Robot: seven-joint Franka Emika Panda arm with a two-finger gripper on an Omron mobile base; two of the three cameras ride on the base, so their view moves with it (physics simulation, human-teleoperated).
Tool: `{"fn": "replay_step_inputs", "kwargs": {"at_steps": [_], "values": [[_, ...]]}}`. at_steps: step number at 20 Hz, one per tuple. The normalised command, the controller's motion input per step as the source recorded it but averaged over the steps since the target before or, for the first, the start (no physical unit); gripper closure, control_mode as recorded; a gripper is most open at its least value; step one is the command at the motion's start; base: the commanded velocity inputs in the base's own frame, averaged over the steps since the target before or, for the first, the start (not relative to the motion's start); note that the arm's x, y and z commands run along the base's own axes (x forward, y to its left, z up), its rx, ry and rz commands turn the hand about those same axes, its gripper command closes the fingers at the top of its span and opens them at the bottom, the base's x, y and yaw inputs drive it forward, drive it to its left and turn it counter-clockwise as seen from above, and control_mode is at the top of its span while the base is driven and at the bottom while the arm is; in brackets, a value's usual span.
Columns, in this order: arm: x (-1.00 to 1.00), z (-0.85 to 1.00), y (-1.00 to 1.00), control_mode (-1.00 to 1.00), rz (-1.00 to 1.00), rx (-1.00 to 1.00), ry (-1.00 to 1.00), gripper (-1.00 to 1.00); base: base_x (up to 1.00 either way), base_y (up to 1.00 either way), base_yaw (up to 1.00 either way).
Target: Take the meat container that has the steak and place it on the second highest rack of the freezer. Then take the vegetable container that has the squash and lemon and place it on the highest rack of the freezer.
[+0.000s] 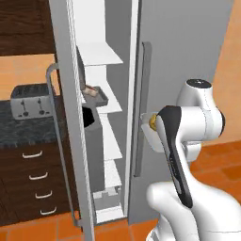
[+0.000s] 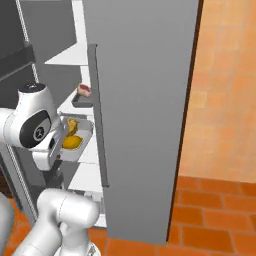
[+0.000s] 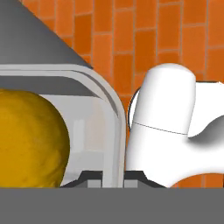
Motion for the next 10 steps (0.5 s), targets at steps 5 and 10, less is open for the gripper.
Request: {"fn": "replay_step_inputs", "kwargs": {"at_steps": [5,10], "values": [[0.00,0.00,0.00,1.00,0.00,0.00,0.00,1.00,0.26,-0.34,0.77],[0.00,0.00,0.00,1.00,0.00,0.00,0.00,1.00,0.24,-0.28,0.44]]}}
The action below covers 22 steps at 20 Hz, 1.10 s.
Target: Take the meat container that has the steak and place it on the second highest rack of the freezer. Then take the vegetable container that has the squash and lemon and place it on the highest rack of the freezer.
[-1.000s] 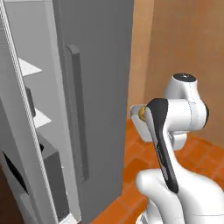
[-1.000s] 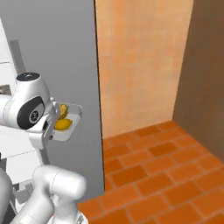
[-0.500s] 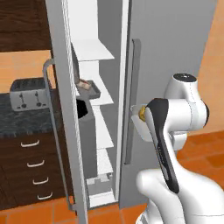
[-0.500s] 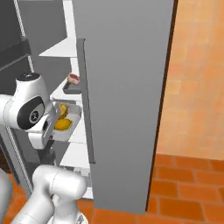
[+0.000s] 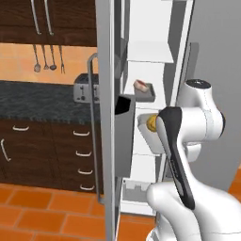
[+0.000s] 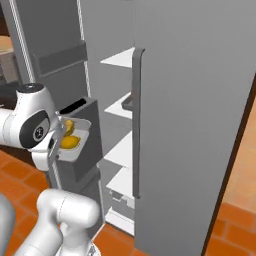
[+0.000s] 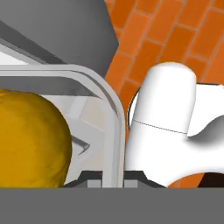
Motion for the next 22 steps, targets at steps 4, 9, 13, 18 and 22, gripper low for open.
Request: {"fn": "replay_step_inputs", "kwargs": {"at_steps": [4,9,13,18,22], "values": [[0.00,0.00,0.00,1.00,0.00,0.00,0.00,1.00,0.40,-0.33,0.24],[0.00,0.00,0.00,1.00,0.00,0.00,0.00,1.00,0.54,-0.46,0.03],[0.00,0.00,0.00,1.00,0.00,0.00,0.00,1.00,0.50,-0.41,0.00],[0.00,0.00,0.00,1.00,0.00,0.00,0.00,1.00,0.47,-0.27,0.00],[0.00,0.00,0.00,1.00,0.00,0.00,0.00,1.00,0.34,-0.02,0.00]]}}
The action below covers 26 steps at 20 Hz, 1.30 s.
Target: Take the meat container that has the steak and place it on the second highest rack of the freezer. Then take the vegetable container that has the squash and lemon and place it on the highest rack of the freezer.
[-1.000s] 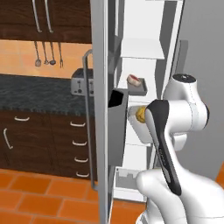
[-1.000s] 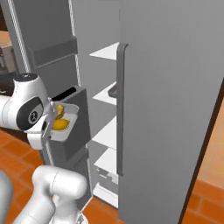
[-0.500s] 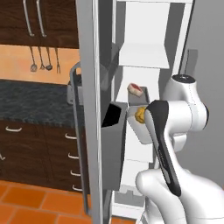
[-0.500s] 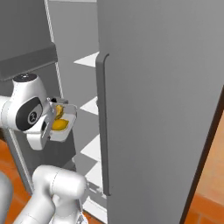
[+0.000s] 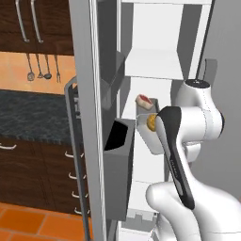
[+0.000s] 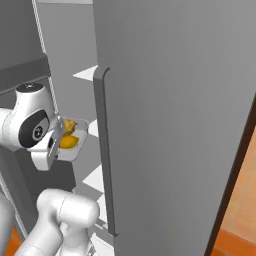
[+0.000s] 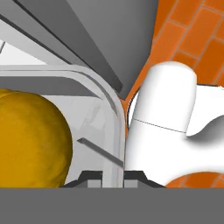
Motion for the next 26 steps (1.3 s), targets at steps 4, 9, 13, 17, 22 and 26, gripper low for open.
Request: {"fn": "replay_step_inputs", "kwargs": {"at_steps": [4,9,13,17,22,26], "values": [[0.00,0.00,0.00,1.00,0.00,0.00,0.00,1.00,0.23,0.01,-0.11],[0.00,0.00,0.00,1.00,0.00,0.00,0.00,1.00,0.23,0.04,-0.14],[0.01,0.00,0.00,-1.00,0.00,0.00,0.00,1.00,0.03,0.00,-0.02],[-0.06,0.23,0.00,-1.00,-0.05,0.00,-0.07,1.00,0.00,0.00,0.00],[-0.09,0.75,0.00,-1.00,-0.10,0.00,-0.18,1.00,0.00,0.00,0.00],[0.12,0.79,0.00,-1.00,-0.17,0.00,-0.18,1.00,0.00,0.00,0.00]]}}
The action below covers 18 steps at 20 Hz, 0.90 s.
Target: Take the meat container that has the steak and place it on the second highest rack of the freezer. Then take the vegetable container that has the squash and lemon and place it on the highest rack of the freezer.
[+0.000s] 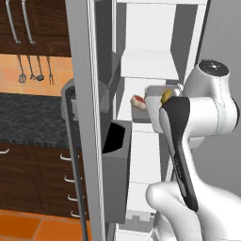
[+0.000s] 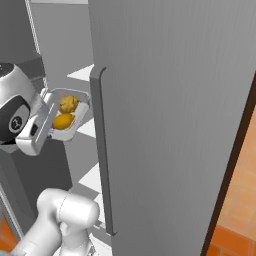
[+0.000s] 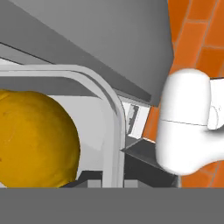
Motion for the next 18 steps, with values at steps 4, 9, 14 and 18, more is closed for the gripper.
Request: {"fn": "replay_step_inputs", "kwargs": {"at_steps": [4,9,14,18], "values": [[0.28,0.62,0.00,-1.00,-0.13,0.00,-0.22,1.00,0.00,0.00,0.00],[0.39,0.38,0.00,-1.00,-0.02,0.00,-0.21,1.00,0.00,0.00,0.00],[0.69,0.17,0.00,-1.00,-0.02,0.00,-0.11,1.00,0.00,0.00,0.00],[1.00,0.15,-0.01,-1.00,-0.06,0.01,0.00,1.00,0.00,0.00,0.00]]}}
